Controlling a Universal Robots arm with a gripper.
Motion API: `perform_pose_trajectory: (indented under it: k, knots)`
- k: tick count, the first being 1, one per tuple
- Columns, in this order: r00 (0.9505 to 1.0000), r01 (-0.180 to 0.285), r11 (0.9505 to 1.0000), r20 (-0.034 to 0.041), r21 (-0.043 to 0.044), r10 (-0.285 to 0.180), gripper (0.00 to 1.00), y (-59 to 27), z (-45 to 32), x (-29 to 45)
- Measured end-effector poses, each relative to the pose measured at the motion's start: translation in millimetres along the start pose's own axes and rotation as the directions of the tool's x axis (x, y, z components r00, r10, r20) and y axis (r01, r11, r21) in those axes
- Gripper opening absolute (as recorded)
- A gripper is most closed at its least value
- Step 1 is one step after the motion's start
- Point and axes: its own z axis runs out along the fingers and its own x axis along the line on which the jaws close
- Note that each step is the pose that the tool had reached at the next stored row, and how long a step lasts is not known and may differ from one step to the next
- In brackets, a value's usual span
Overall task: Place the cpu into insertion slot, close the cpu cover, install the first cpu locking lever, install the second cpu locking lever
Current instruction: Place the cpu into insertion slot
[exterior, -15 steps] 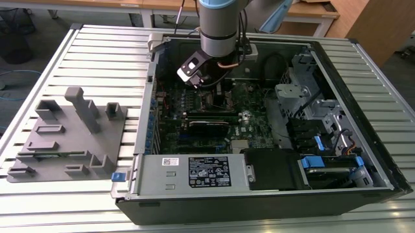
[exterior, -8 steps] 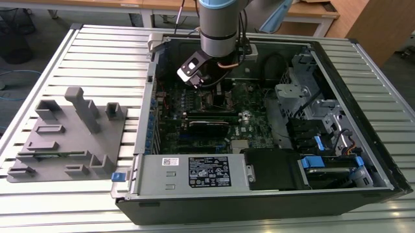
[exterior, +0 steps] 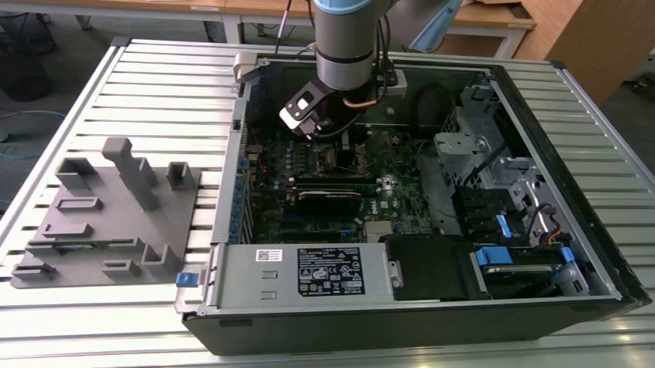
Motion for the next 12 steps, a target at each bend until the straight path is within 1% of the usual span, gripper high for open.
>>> perform_pose_trajectory:
  k: [3, 5, 6, 8, 9, 12]
  knots:
    - [1.0000, 0.000, 1.0000, 0.0000, 0.0000, 0.000, 0.54, 0.0, 0.0, 0.0]
    - [1.0000, 0.000, 1.0000, -0.0015, -0.0004, 0.000, 0.55, 0.1, 0.4, 0.2]
    - [1.0000, 0.000, 1.0000, -0.0014, -0.0008, 0.000, 0.61, 0.1, 0.5, 0.3]
    - [1.0000, 0.000, 1.0000, -0.0005, -0.0004, 0.000, 0.61, 0.0, 0.3, 0.1]
    - [1.0000, 0.000, 1.0000, -0.0001, -0.0001, 0.000, 0.67, 0.0, 0.1, 0.0]
    - [1.0000, 0.000, 1.0000, -0.0001, -0.0001, 0.000, 0.67, 0.0, 0.1, 0.0]
